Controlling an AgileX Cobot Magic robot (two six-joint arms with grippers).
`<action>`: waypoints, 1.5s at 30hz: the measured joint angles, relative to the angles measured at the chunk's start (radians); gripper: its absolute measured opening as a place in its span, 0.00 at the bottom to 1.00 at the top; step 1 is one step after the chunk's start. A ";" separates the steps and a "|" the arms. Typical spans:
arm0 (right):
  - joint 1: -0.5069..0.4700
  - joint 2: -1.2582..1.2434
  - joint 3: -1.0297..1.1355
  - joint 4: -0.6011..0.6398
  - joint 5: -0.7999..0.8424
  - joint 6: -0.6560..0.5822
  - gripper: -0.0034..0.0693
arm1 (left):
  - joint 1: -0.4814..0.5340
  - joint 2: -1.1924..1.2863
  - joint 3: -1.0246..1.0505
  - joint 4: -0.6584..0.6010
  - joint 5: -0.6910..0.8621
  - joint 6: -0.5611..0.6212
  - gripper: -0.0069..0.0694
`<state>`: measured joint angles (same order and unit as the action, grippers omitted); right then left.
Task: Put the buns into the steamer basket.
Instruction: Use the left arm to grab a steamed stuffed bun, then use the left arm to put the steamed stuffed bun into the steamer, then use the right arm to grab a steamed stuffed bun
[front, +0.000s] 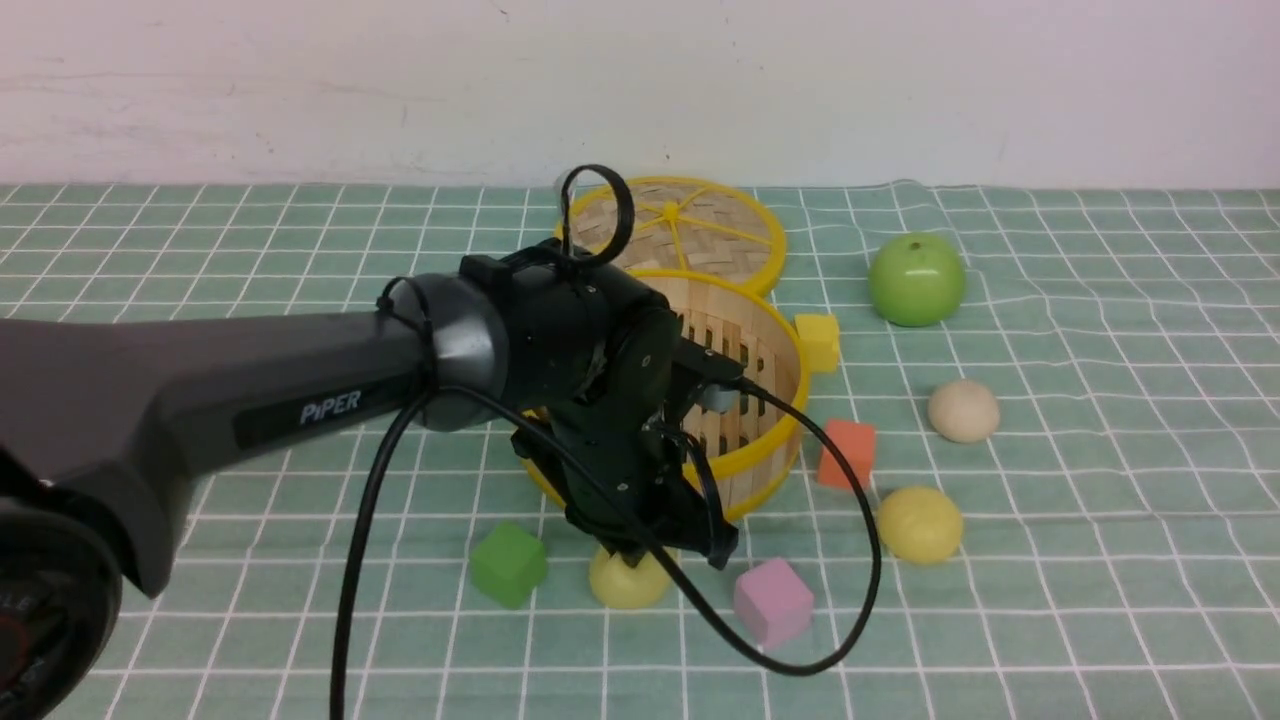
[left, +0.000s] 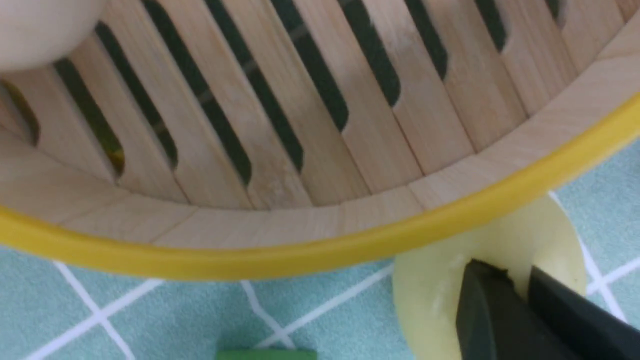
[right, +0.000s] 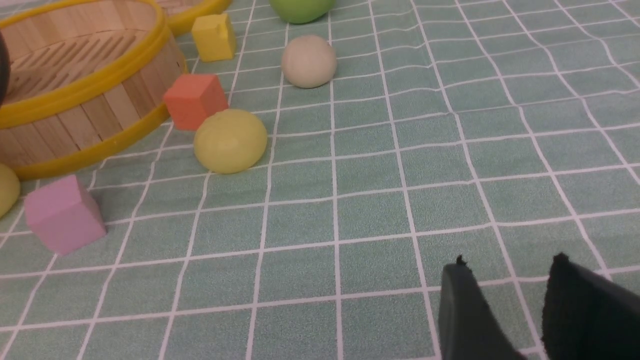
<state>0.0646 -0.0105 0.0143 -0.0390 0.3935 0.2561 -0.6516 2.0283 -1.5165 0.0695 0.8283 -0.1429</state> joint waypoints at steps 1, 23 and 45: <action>0.000 0.000 0.000 0.000 0.000 0.000 0.38 | 0.000 -0.001 0.000 0.000 0.002 0.000 0.08; 0.000 0.000 0.000 0.000 0.000 0.000 0.38 | 0.101 0.024 -0.222 -0.008 -0.092 0.040 0.10; 0.000 0.000 0.000 0.000 0.000 0.000 0.38 | 0.100 -0.272 -0.238 -0.056 0.166 -0.018 0.64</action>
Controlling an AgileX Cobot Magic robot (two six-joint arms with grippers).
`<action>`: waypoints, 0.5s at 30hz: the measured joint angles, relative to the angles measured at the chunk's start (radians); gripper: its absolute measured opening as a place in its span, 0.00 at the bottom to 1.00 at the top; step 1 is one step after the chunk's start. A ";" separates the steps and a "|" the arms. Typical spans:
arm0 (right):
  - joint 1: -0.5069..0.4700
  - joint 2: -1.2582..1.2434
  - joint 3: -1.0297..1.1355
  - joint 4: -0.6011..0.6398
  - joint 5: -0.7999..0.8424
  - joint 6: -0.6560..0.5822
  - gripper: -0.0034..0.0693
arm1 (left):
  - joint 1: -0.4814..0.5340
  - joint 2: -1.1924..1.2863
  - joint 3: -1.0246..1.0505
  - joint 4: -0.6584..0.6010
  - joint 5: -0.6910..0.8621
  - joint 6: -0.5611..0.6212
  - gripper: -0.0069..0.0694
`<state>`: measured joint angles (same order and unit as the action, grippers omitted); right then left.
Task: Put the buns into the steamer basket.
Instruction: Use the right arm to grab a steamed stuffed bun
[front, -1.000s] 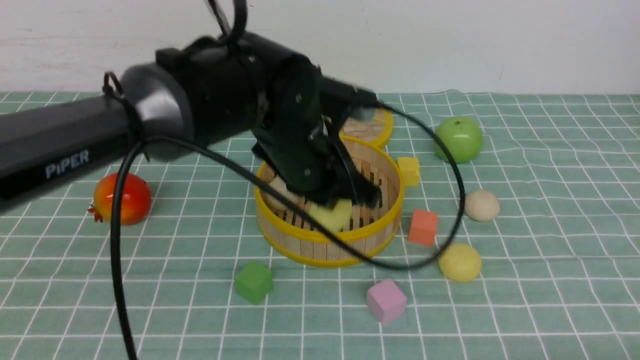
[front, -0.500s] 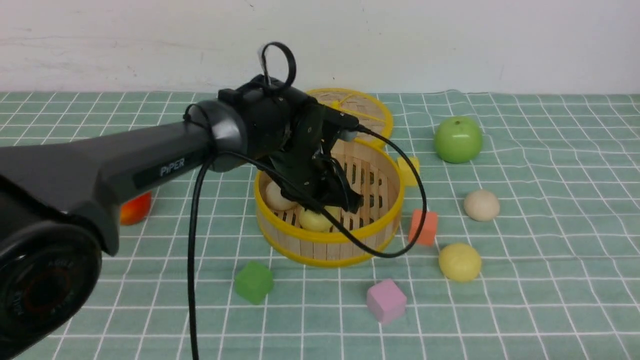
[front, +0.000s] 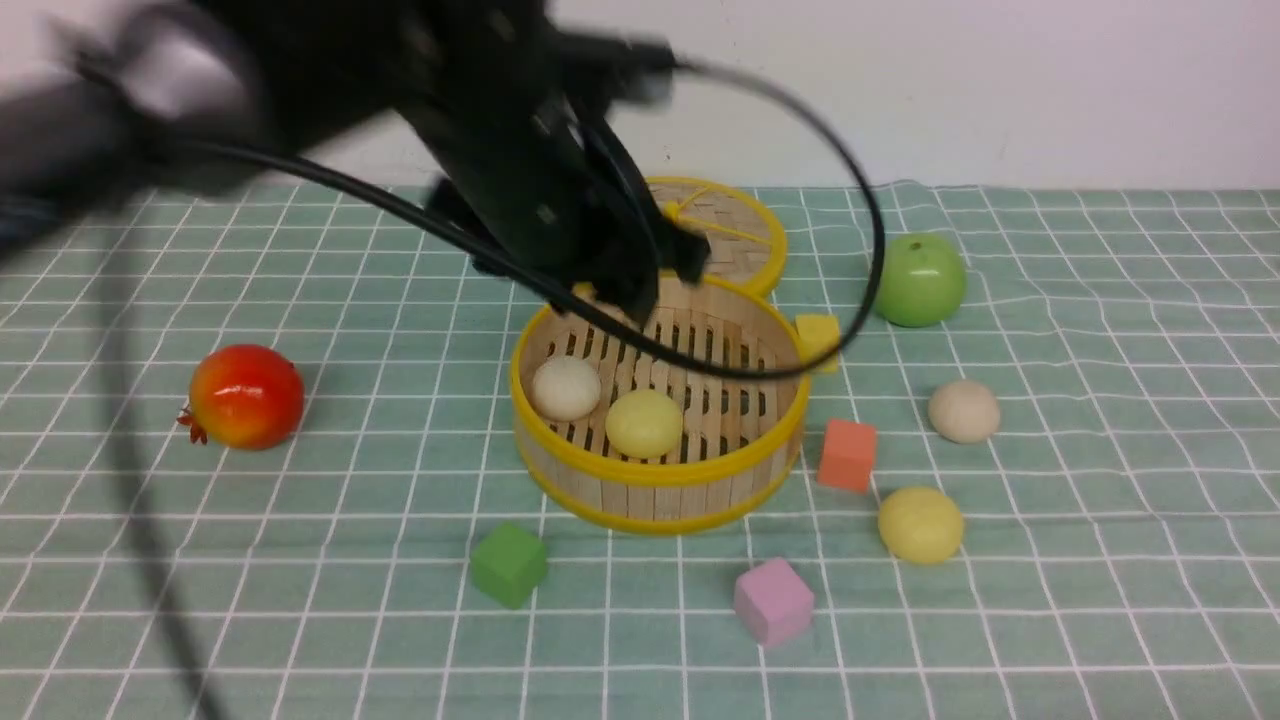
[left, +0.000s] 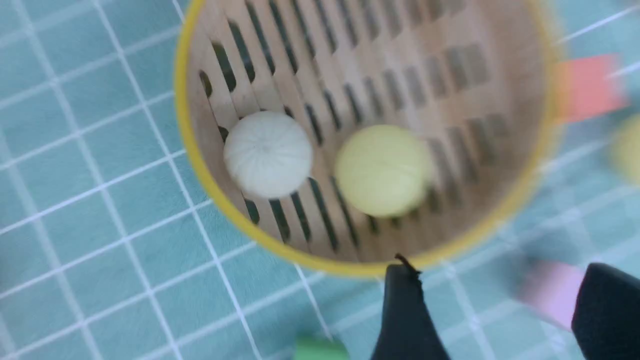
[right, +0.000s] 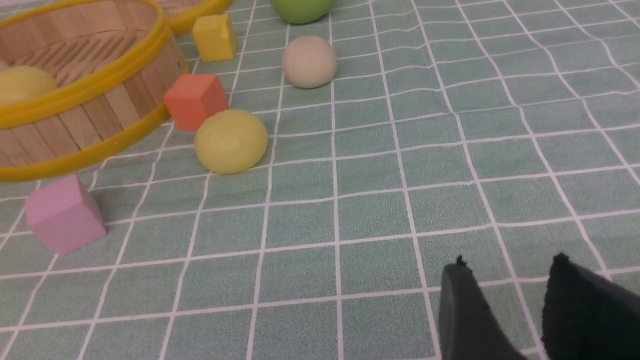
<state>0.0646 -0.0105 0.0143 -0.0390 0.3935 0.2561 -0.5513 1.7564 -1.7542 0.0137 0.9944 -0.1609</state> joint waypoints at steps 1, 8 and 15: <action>0.000 0.000 0.000 0.000 0.000 0.000 0.38 | 0.000 -0.086 0.043 -0.014 -0.001 0.000 0.60; 0.000 0.000 0.000 0.000 0.000 0.000 0.38 | 0.000 -0.582 0.459 -0.067 -0.208 0.025 0.28; 0.000 0.000 0.000 0.000 0.000 0.000 0.38 | 0.000 -1.017 1.018 -0.091 -0.569 0.036 0.07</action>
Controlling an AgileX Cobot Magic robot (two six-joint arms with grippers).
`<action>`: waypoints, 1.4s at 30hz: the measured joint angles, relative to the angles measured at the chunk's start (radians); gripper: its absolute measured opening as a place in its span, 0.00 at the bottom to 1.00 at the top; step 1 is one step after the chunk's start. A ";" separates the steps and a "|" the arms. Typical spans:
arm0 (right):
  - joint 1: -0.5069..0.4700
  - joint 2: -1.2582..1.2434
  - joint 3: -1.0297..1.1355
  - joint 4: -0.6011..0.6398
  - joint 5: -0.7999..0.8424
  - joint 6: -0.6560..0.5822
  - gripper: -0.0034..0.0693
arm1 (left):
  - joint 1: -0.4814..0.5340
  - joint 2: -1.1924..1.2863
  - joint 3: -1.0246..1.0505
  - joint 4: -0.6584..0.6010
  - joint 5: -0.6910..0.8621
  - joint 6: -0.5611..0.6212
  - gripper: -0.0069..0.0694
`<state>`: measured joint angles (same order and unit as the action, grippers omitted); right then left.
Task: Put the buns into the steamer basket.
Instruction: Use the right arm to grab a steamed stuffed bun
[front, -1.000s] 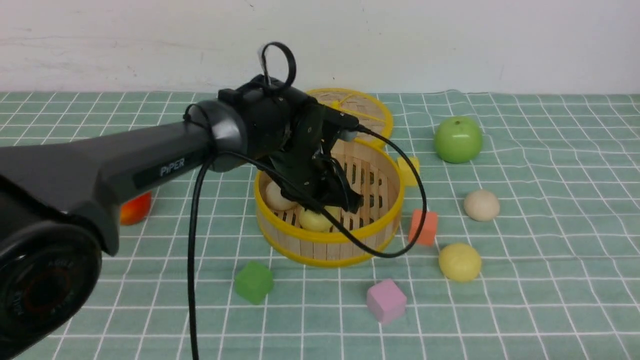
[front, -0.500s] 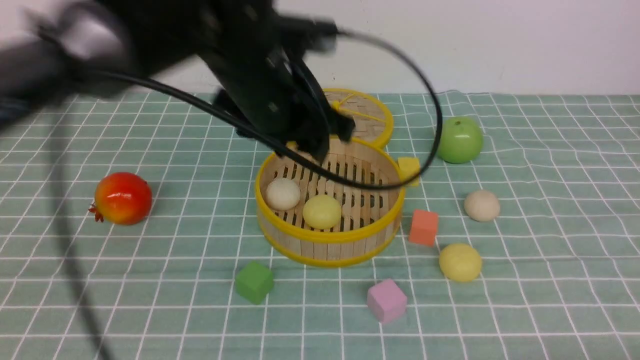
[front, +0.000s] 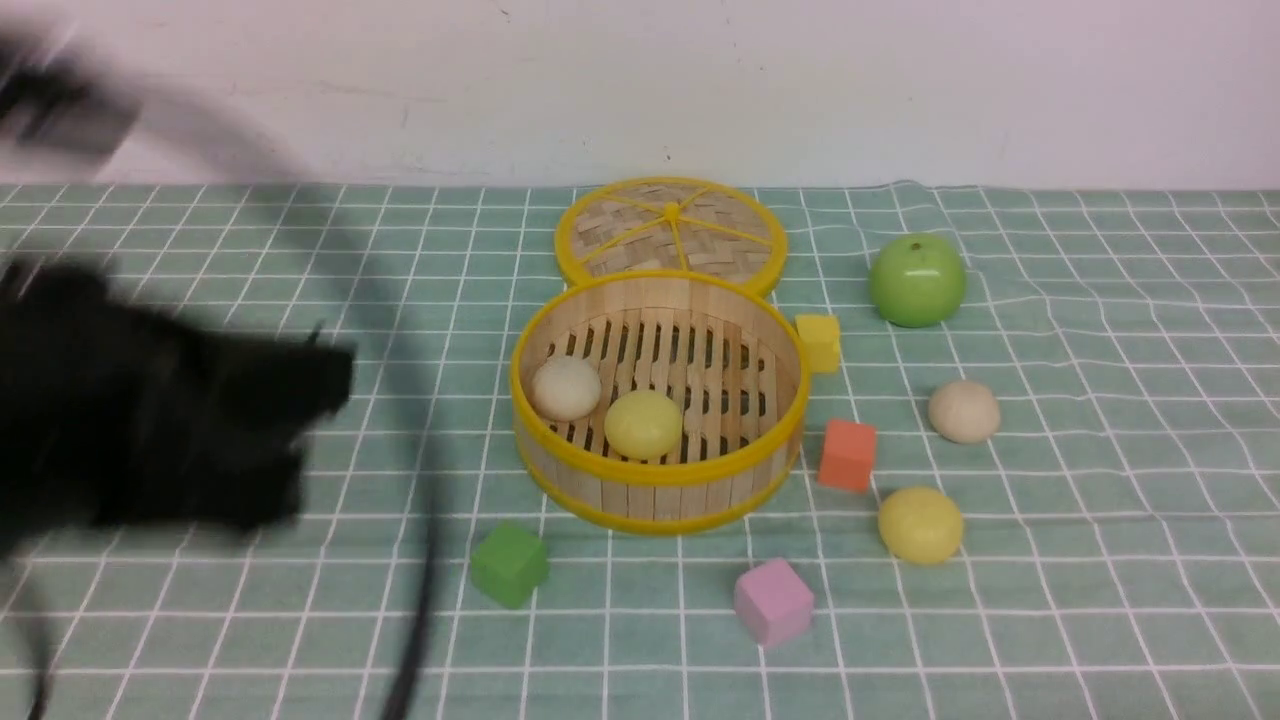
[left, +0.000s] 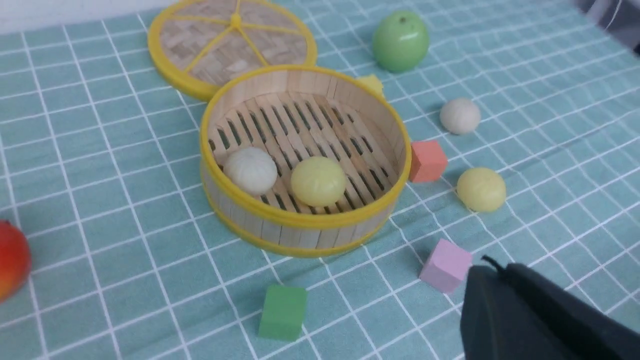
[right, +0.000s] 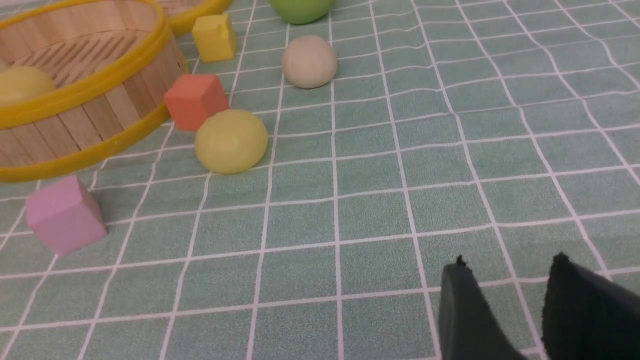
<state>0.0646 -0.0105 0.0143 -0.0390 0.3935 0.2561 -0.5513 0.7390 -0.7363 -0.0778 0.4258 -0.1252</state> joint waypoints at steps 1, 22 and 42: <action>0.000 0.000 0.000 0.000 0.000 0.000 0.38 | 0.000 -0.075 0.091 -0.012 -0.073 0.000 0.07; 0.000 0.000 0.011 0.140 -0.274 0.265 0.38 | 0.000 -0.405 0.477 -0.038 -0.322 0.001 0.07; 0.272 0.958 -0.764 -0.004 0.437 -0.032 0.17 | 0.000 -0.408 0.478 -0.038 -0.308 0.001 0.07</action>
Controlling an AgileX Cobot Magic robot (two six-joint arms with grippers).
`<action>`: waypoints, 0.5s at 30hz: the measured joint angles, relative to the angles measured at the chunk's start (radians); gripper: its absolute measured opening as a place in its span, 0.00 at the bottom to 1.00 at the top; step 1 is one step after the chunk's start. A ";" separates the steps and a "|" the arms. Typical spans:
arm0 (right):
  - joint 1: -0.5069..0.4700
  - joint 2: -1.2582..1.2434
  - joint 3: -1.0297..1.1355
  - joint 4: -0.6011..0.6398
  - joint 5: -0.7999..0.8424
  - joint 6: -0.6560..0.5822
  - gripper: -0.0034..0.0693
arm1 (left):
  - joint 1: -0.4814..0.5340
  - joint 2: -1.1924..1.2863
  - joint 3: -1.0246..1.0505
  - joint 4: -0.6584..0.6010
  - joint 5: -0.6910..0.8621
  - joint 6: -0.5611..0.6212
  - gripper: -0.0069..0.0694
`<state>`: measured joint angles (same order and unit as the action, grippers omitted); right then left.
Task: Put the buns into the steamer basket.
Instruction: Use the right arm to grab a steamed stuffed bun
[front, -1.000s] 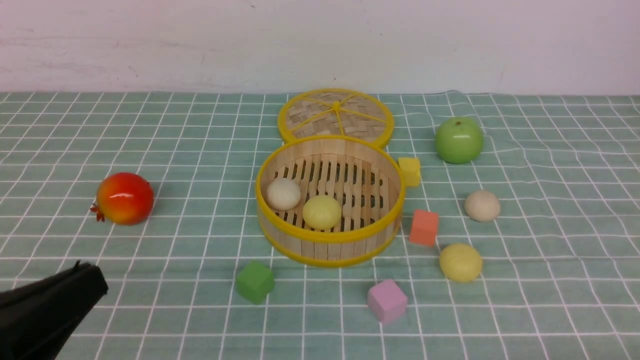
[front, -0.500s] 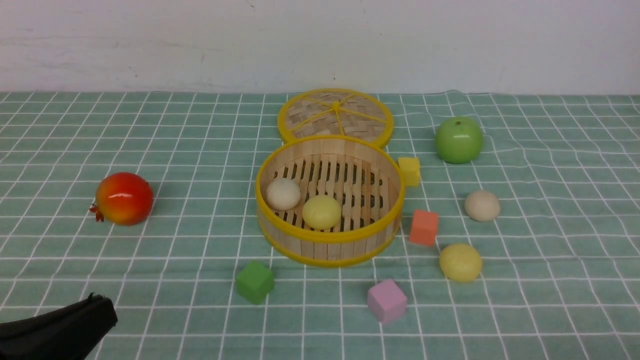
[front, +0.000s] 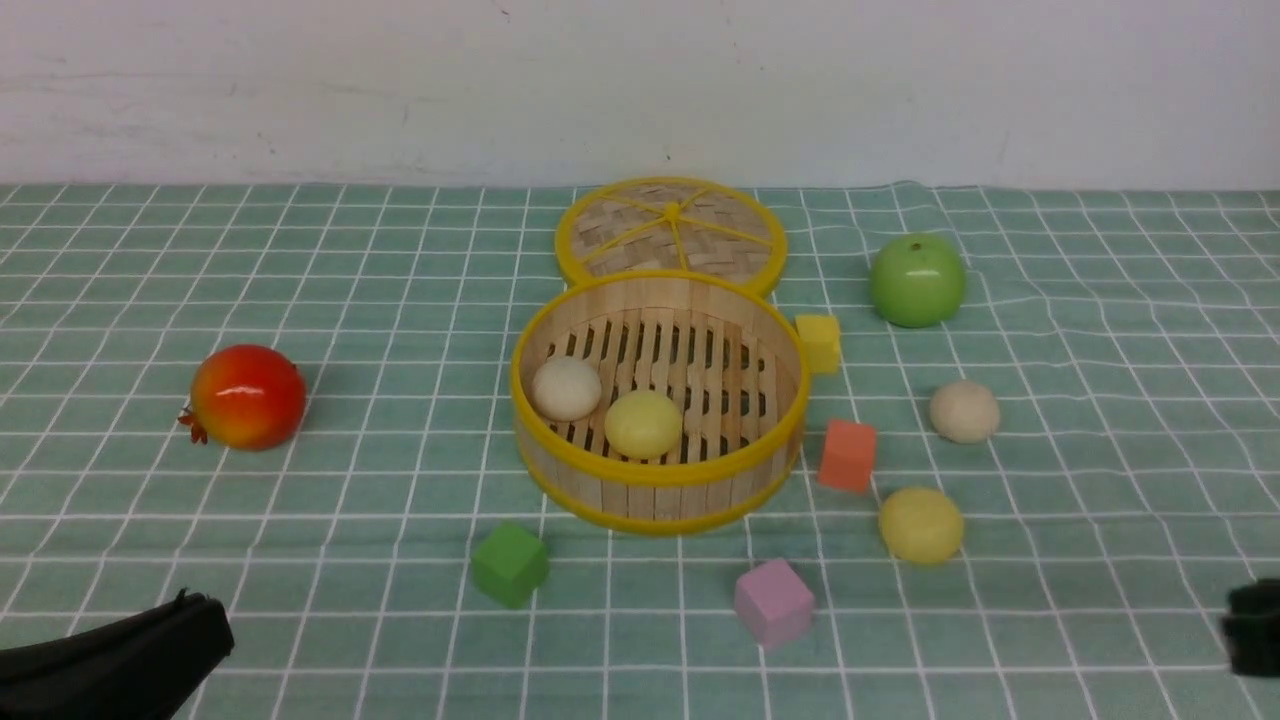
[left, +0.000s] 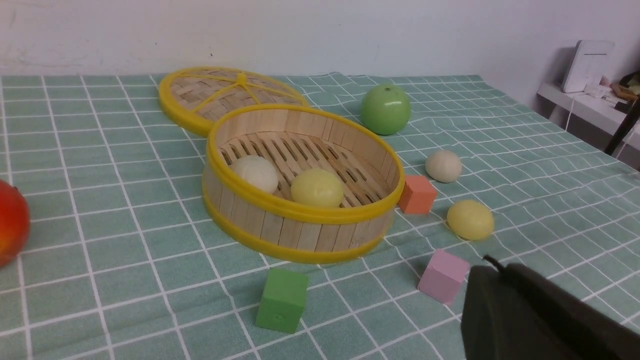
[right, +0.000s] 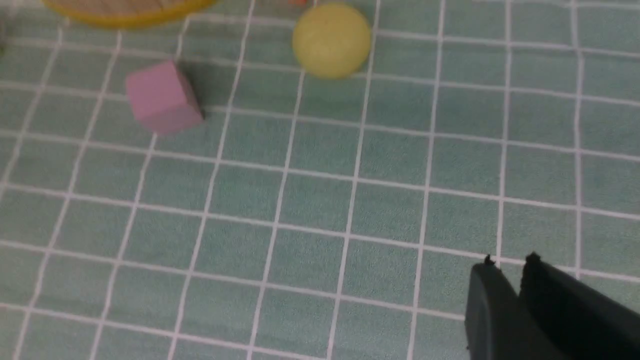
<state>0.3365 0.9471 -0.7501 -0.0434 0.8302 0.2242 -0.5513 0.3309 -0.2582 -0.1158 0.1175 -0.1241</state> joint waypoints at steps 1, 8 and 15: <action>0.010 0.110 -0.053 0.000 0.004 -0.026 0.17 | 0.000 0.000 0.000 0.000 0.000 0.000 0.07; 0.025 0.516 -0.302 0.004 0.006 -0.134 0.18 | 0.000 0.000 0.000 0.000 0.001 0.000 0.07; 0.025 0.751 -0.494 0.020 0.008 -0.152 0.22 | 0.000 0.000 0.000 0.000 0.001 0.000 0.07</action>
<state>0.3615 1.6984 -1.2442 -0.0230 0.8386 0.0722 -0.5513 0.3309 -0.2582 -0.1158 0.1185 -0.1241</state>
